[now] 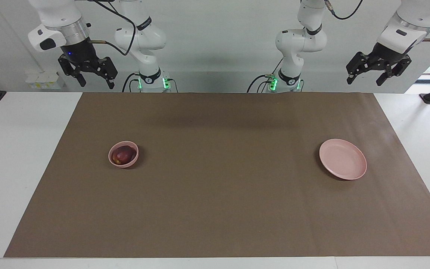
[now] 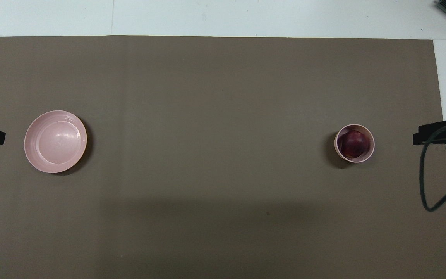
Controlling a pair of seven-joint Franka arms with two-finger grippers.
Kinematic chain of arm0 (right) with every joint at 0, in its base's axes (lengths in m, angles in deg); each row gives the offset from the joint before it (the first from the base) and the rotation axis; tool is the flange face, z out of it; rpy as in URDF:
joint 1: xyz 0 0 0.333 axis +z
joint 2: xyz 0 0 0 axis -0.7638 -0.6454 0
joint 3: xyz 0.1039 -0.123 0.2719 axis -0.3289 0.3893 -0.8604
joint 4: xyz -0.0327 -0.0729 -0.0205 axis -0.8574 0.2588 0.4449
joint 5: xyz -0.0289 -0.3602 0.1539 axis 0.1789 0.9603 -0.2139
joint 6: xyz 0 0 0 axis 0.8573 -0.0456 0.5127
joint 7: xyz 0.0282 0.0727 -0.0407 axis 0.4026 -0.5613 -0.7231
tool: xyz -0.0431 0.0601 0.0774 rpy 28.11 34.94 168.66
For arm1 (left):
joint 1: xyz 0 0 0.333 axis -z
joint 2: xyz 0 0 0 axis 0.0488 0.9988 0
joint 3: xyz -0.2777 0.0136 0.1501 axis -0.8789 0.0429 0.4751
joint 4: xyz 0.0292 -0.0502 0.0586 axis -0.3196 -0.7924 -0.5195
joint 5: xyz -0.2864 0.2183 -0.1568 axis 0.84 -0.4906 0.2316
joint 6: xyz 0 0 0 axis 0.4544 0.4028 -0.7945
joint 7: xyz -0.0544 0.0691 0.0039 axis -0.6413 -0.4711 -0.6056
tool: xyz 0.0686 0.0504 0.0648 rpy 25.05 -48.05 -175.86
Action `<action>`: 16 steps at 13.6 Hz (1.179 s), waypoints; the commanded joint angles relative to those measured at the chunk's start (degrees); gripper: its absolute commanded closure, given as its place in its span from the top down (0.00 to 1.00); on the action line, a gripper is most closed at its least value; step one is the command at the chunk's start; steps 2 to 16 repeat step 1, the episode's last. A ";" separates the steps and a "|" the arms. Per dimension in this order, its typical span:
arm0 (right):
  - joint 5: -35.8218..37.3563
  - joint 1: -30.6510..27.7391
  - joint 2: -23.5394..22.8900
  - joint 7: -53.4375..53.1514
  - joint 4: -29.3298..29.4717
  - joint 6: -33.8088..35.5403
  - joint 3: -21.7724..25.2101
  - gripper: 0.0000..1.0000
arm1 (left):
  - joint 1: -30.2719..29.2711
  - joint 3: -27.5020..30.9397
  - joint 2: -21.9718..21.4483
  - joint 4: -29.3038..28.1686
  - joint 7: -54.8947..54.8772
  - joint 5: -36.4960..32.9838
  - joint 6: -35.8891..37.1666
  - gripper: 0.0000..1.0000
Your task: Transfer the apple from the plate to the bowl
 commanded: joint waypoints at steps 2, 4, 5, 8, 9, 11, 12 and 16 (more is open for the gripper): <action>0.81 -0.60 0.73 1.90 -0.50 0.83 -0.17 1.00 | 0.26 0.09 -1.75 -2.20 -0.70 -0.14 -0.71 1.00; 0.81 -0.60 0.73 1.90 -0.50 0.83 -0.17 1.00 | 0.26 0.09 -1.75 -2.20 -0.70 -0.14 -0.71 1.00; 0.81 -0.60 0.73 1.90 -0.50 0.83 -0.17 1.00 | 0.26 0.09 -1.75 -2.20 -0.70 -0.14 -0.71 1.00; 0.81 -0.60 0.73 1.90 -0.50 0.83 -0.17 1.00 | 0.26 0.09 -1.75 -2.20 -0.70 -0.14 -0.71 1.00; 0.81 -0.60 0.73 1.90 -0.50 0.83 -0.17 1.00 | 0.26 0.09 -1.75 -2.20 -0.70 -0.14 -0.71 1.00; 0.81 -0.60 0.73 1.90 -0.50 0.83 -0.17 1.00 | 0.26 0.09 -1.75 -2.20 -0.70 -0.14 -0.71 1.00; 0.81 -0.60 0.73 1.90 -0.50 0.83 -0.17 1.00 | 0.26 0.09 -1.75 -2.20 -0.70 -0.14 -0.71 1.00; 0.81 -0.60 0.73 1.90 -0.50 0.83 -0.17 1.00 | 0.26 0.09 -1.75 -2.20 -0.70 -0.14 -0.71 1.00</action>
